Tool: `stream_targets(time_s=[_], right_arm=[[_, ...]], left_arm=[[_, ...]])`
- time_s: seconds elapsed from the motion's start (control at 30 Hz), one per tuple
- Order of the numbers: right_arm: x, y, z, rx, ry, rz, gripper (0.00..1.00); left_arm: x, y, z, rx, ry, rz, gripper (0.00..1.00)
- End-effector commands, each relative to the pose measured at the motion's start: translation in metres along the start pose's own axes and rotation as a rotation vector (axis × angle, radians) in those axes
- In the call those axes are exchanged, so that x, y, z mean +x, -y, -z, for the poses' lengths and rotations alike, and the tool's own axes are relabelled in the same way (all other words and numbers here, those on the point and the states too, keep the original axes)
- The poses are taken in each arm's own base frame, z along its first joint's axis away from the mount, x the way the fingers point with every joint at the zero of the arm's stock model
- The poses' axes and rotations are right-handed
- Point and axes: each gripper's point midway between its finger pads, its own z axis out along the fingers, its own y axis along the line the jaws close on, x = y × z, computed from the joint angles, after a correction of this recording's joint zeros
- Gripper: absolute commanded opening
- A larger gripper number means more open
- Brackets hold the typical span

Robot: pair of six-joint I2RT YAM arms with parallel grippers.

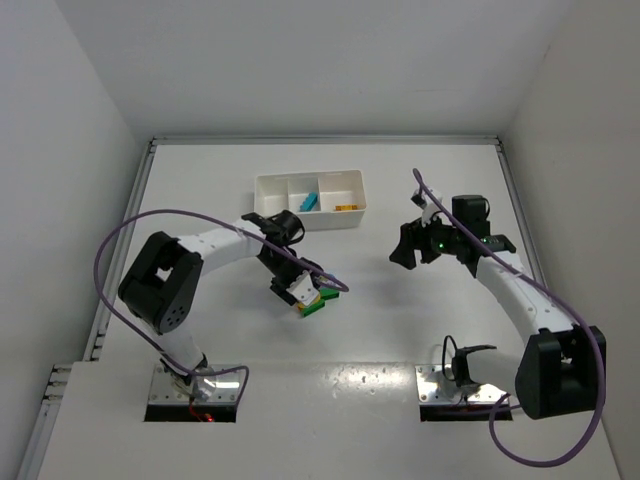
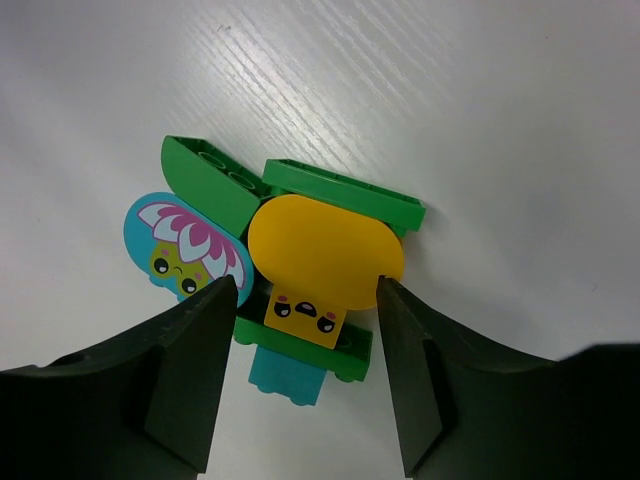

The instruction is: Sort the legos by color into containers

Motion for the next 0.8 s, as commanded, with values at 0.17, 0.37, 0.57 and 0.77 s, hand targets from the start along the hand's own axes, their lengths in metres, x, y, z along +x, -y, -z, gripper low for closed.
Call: stream_targets(time_s=[0.17, 0.37, 0.57, 0.77], right_arm=[[-0.015, 0.003, 0.001, -0.003, 0.050, 0.004, 0.73], [-0.015, 0.004, -0.001, -0.003, 0.050, 0.004, 0.73], [-0.015, 0.003, -0.002, -0.011, 0.059, 0.000, 0.73], [-0.015, 0.001, -0.002, -0.020, 0.060, 0.000, 0.73]], left_arm=[[-0.003, 0.021, -0.003, 0.130, 0.009, -0.050, 0.65], [-0.001, 0.025, 0.002, 0.156, 0.007, -0.061, 0.65], [0.000, 0.025, 0.003, 0.151, -0.005, -0.056, 0.65], [-0.002, 0.013, 0.003, 0.109, 0.005, -0.072, 0.65]])
